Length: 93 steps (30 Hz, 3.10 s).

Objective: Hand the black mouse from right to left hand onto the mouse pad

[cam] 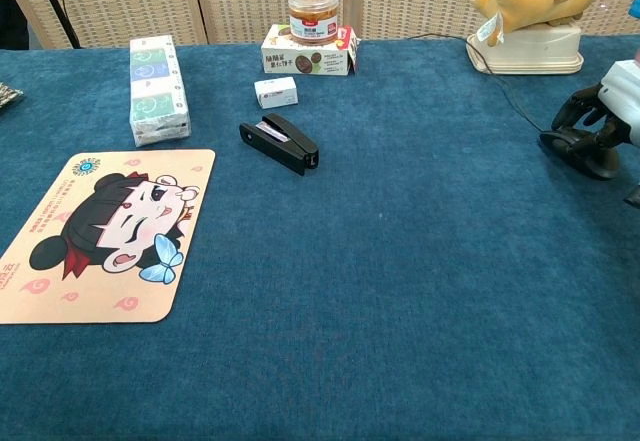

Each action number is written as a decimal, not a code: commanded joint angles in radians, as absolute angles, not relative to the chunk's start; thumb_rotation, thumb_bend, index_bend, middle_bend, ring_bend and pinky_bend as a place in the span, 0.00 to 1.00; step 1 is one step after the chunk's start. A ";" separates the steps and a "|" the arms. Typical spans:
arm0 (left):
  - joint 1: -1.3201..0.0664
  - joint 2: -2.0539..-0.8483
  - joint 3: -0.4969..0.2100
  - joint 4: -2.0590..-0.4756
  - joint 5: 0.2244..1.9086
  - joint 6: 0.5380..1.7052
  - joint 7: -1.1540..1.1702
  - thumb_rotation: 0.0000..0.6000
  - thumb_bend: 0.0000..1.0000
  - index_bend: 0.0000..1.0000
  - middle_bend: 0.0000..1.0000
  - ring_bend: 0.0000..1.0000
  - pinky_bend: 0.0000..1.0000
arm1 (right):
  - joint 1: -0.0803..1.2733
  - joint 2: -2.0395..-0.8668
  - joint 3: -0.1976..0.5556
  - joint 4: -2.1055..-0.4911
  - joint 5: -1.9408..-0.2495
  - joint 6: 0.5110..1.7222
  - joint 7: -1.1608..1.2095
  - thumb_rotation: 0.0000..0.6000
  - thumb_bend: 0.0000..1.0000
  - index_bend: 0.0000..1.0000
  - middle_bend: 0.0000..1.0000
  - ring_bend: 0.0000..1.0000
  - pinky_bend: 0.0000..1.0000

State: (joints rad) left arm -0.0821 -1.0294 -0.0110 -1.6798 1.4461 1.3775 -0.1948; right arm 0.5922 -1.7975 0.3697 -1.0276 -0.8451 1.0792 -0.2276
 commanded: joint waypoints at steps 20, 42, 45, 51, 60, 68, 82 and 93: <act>-0.068 -1.014 0.001 -1.674 1.485 1.409 -0.241 1.00 0.05 0.00 0.00 0.00 0.00 | 0.549 -1.703 0.251 -1.421 -1.128 1.151 -0.183 1.00 0.79 0.45 0.40 0.29 0.48; -0.046 -0.981 0.017 -1.635 1.531 1.453 -0.376 1.00 0.05 0.00 0.00 0.00 0.00 | 0.681 -2.078 0.217 -1.428 -1.214 1.157 -0.421 1.00 0.80 0.45 0.40 0.29 0.47; -0.048 -0.980 0.017 -1.633 1.526 1.446 -0.378 1.00 0.05 0.00 0.00 0.00 0.00 | 0.703 -2.120 0.234 -1.371 -1.216 1.143 -0.424 1.00 0.80 0.45 0.40 0.29 0.47; -0.051 -0.979 0.014 -1.635 1.517 1.439 -0.379 1.00 0.05 0.00 0.00 0.00 0.00 | 0.719 -2.153 0.249 -1.288 -1.227 1.132 -0.409 1.00 0.80 0.45 0.40 0.29 0.46; -0.055 -0.983 0.014 -1.642 1.516 1.432 -0.358 1.00 0.05 0.00 0.00 0.00 0.00 | 0.696 -2.095 0.240 -1.323 -1.218 1.099 -0.374 1.00 0.50 0.13 0.12 0.04 0.15; -0.053 -0.986 0.015 -1.646 1.516 1.434 -0.344 1.00 0.05 0.00 0.00 0.00 0.00 | 0.660 -2.009 0.227 -1.478 -1.177 1.122 -0.469 1.00 0.46 0.01 0.00 0.00 0.04; -0.076 -1.039 0.023 -1.591 1.631 1.478 -0.303 1.00 0.05 0.00 0.00 0.00 0.00 | 0.526 -1.519 0.210 -1.857 -1.236 1.254 -0.540 1.00 0.00 0.00 0.00 0.00 0.00; -0.220 -1.168 0.025 -1.493 1.859 1.438 -0.170 1.00 0.05 0.00 0.00 0.00 0.00 | 0.320 -1.103 0.048 -1.768 -1.432 1.316 -0.131 1.00 0.00 0.00 0.00 0.00 0.00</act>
